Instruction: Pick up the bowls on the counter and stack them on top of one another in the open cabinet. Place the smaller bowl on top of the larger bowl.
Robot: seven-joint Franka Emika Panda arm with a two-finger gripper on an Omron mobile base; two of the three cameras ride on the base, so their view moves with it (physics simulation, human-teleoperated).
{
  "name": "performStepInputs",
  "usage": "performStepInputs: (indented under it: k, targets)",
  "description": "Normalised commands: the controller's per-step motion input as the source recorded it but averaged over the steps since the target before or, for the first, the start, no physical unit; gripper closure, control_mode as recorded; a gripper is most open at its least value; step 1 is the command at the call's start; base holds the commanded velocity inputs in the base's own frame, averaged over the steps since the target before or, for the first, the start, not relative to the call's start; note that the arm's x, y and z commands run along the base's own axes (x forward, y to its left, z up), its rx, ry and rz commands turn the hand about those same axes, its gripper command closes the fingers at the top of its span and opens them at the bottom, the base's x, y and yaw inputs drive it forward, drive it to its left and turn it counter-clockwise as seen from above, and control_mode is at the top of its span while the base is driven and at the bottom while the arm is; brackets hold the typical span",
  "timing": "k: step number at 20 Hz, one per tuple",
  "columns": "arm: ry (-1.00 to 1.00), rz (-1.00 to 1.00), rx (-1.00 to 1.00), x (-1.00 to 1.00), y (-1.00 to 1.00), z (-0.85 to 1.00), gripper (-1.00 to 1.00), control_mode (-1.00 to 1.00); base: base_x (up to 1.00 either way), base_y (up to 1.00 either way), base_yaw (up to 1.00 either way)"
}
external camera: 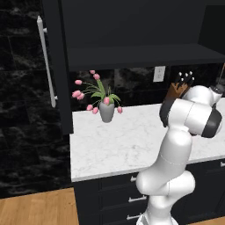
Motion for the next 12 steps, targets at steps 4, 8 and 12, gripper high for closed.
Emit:
performStepInputs:
  k: [4, 8, 12]
  targets:
    - [-0.03, 0.01, 0.01, -0.27, 0.00, 0.17, -1.00, -1.00, 0.00, 0.00, 0.00]
    - [0.00, 0.03, 0.03, -0.42, 0.04, -0.08, -1.00, -1.00, 0.00, 0.00, 0.00]
    - [0.04, 0.14, 0.09, -0.34, 0.23, -0.45, -1.00, -1.00, 0.00, 0.00, 0.00]
